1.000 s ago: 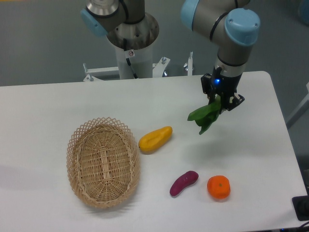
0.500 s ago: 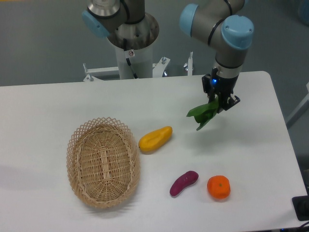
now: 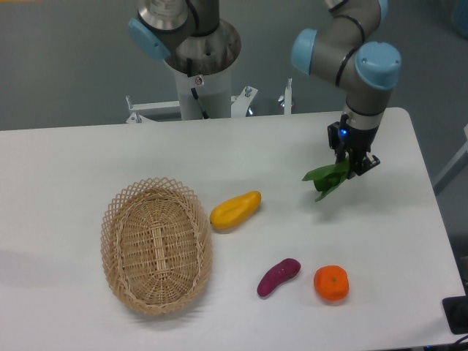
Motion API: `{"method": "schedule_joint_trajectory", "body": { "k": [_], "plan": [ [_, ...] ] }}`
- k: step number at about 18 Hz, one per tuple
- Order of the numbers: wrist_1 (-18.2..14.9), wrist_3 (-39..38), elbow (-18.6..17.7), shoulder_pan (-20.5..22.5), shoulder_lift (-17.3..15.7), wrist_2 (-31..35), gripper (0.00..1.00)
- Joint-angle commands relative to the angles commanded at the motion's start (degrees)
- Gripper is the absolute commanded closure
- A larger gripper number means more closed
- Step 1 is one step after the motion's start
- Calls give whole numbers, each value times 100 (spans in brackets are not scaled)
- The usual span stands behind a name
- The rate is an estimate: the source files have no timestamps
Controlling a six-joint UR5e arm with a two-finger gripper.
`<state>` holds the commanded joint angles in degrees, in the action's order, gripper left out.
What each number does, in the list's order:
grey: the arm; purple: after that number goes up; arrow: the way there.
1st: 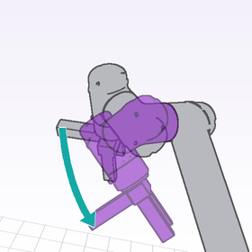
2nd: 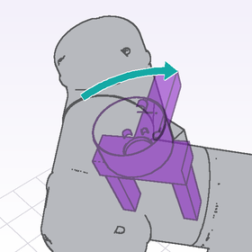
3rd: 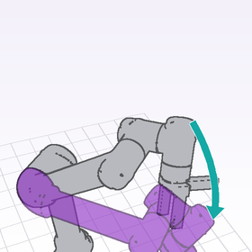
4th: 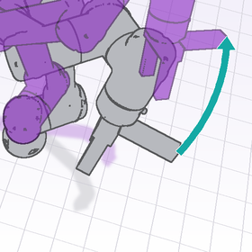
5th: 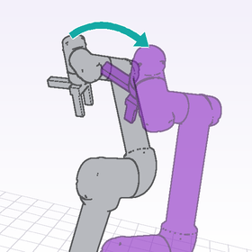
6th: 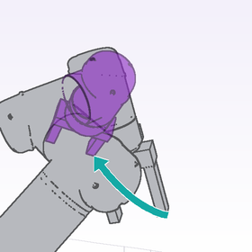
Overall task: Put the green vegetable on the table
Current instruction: 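Lower the held green bok choy toward the table with the gripper, then open the gripper to release the bok choy on the table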
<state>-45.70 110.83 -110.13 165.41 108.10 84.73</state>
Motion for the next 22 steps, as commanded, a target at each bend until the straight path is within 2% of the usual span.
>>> {"method": "schedule_joint_trajectory", "body": {
  "k": [5, 6, 8, 9, 10, 14, 19, 20, 22],
  "plan": [
    [0, -62, -9, 0, 44, -9, 50],
    [0, -62, -9, 0, 44, -9, 42],
    [9, -62, -9, 0, 44, -9, 13],
    [9, -70, -9, 0, 44, -9, 4],
    [0, -97, 0, -9, 35, -17, 0],
    [-9, -377, 131, -17, 0, -44, 0],
    [-140, -843, 825, -333, -123, 0, 0],
    [-228, -940, 948, -369, -149, -26, 0],
    [-630, -1072, 1211, -387, -246, -26, 0]
  ]
}}
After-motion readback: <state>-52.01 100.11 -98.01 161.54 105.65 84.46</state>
